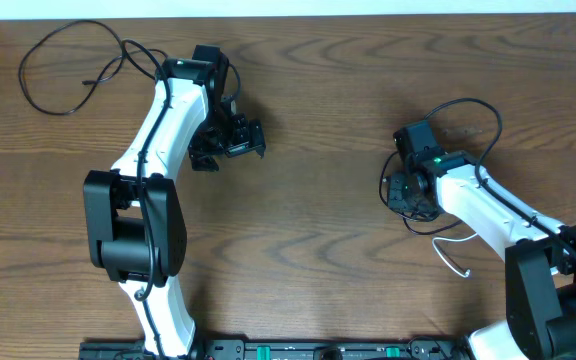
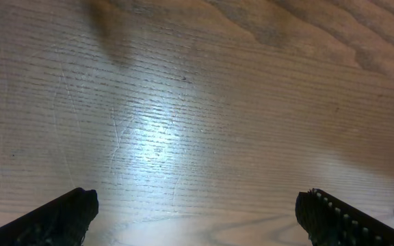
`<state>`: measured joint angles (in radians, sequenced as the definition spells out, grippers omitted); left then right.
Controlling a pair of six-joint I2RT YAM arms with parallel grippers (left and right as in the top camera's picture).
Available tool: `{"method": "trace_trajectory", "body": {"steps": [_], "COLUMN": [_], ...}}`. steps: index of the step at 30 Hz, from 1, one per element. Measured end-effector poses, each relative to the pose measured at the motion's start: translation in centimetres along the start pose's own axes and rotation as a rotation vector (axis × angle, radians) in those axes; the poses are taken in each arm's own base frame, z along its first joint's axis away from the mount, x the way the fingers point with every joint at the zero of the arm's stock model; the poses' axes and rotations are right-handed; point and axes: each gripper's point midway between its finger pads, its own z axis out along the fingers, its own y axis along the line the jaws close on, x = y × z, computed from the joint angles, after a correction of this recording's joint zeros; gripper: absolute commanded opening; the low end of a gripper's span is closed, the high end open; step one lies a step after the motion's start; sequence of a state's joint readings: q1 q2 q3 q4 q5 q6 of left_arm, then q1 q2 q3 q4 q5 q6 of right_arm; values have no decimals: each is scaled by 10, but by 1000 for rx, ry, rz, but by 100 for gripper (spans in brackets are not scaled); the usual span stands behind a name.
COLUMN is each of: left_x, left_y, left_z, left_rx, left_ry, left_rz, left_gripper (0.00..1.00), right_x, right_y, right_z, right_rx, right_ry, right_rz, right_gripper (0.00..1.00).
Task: Untangle cables
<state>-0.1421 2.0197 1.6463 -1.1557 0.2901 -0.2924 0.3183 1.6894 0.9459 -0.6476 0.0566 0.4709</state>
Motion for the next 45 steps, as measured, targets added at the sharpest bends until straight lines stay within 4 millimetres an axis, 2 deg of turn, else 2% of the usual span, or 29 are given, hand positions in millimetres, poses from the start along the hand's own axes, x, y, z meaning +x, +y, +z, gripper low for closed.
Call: {"method": "trace_trajectory", "body": {"steps": [11, 18, 22, 24, 32, 35, 38, 41, 45], "left_x": [0, 0, 0, 0, 0, 0, 1, 4, 11], "left_y": [0, 0, 0, 0, 0, 0, -2, -11, -29], "left_z": [0, 0, 0, 0, 0, 0, 0, 0, -3], "left_rx": [0, 0, 0, 0, 0, 0, 13, 64, 174], "left_ry": [0, 0, 0, 0, 0, 0, 5, 24, 56], "left_rz": [0, 0, 0, 0, 0, 0, 1, 27, 113], "left_gripper": [98, 98, 98, 98, 98, 98, 98, 98, 98], "right_x": [-2, 10, 8, 8, 10, 12, 9, -10, -36], "right_y": [2, -4, -3, -3, 0, 13, 39, 74, 114], "right_z": [1, 13, 13, 13, 14, 11, 0, -27, -79], "right_rx": [-10, -4, -10, -9, -26, -95, -227, -395, -607], "right_ry": [-11, -2, -12, -12, -6, 21, 49, 35, -17], "right_rz": [0, -1, -1, -6, 0, -1, -12, -33, -78], "right_gripper": [25, 25, 20, 2, 1, 1, 1, 1, 1]}}
